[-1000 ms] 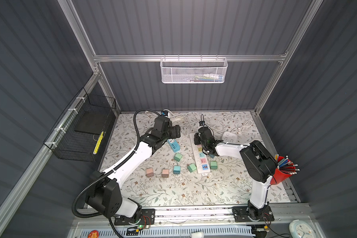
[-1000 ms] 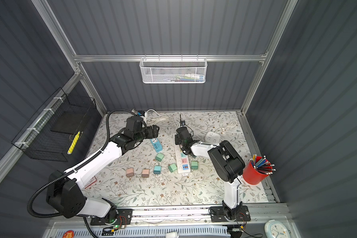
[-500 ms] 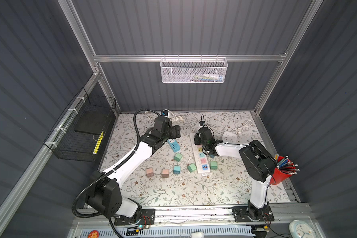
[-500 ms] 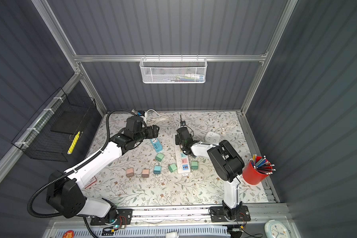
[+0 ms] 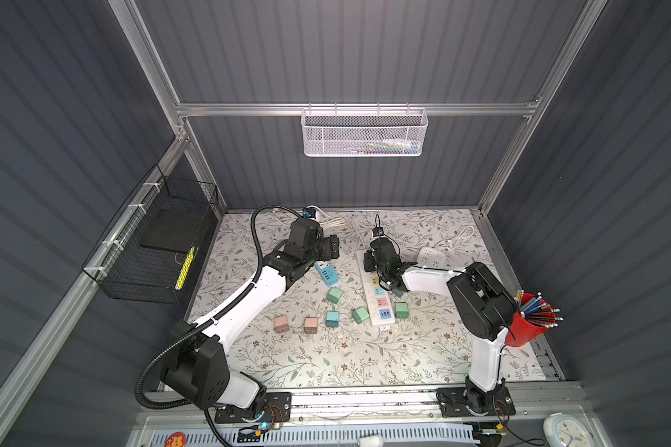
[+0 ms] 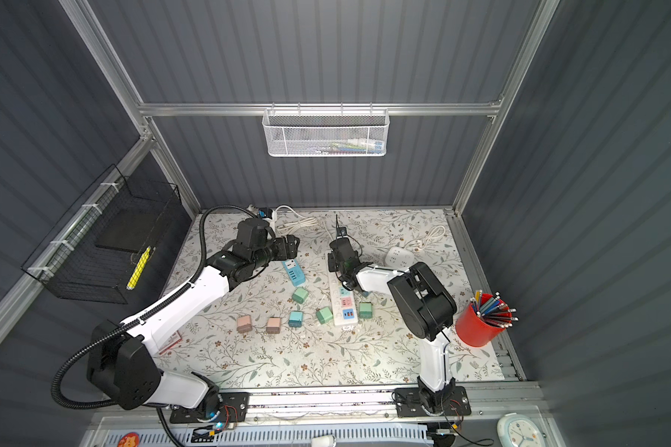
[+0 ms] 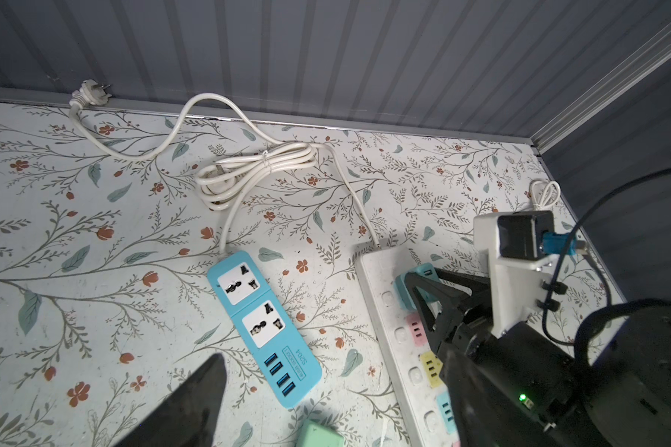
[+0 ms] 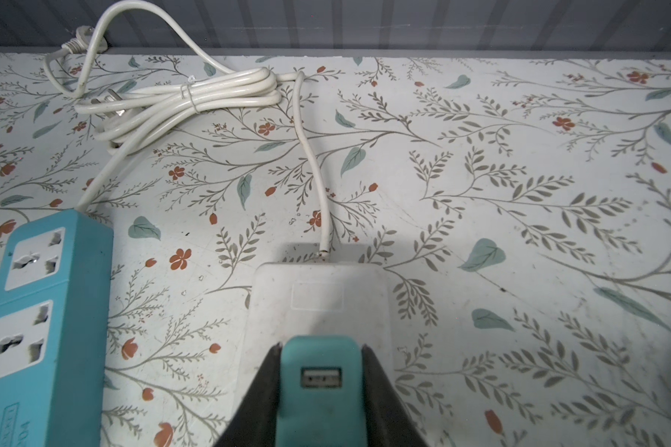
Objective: Insert the plug
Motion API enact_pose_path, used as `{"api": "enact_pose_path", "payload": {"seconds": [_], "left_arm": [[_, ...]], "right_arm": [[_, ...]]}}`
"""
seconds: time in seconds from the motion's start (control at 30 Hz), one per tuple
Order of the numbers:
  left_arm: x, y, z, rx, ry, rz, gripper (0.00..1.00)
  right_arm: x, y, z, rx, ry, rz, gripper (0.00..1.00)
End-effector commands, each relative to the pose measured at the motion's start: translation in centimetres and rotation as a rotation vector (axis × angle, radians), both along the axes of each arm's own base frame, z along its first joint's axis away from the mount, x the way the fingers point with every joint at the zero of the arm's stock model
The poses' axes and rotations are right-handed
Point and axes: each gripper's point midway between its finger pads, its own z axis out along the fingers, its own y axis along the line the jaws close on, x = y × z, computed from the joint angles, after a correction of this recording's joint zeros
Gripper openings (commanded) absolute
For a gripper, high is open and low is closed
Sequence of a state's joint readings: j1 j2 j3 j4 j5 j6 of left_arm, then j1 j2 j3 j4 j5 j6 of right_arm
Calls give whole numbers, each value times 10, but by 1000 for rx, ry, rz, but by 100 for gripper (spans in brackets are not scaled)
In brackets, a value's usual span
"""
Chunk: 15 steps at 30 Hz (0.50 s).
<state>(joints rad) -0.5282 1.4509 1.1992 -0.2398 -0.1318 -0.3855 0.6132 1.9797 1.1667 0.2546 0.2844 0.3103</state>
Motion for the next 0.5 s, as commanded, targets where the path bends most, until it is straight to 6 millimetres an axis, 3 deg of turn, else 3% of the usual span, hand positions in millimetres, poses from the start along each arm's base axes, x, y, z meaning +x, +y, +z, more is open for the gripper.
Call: {"api": "enact_pose_path", "payload": {"seconds": [0.0, 0.2, 0.33, 0.47], "left_arm": [[-2, 1, 2, -1, -11, -14, 89], [-5, 3, 10, -12, -29, -14, 89], [-6, 3, 14, -17, -38, -15, 89], [-8, 5, 15, -13, -41, -10, 89]], "right_arm": [[-44, -23, -75, -166, 241, -2, 7], [-60, -21, -77, -189, 288, 15, 12], [-57, -19, -79, -213, 290, 15, 15], [-51, -8, -62, -200, 274, 28, 32]]}}
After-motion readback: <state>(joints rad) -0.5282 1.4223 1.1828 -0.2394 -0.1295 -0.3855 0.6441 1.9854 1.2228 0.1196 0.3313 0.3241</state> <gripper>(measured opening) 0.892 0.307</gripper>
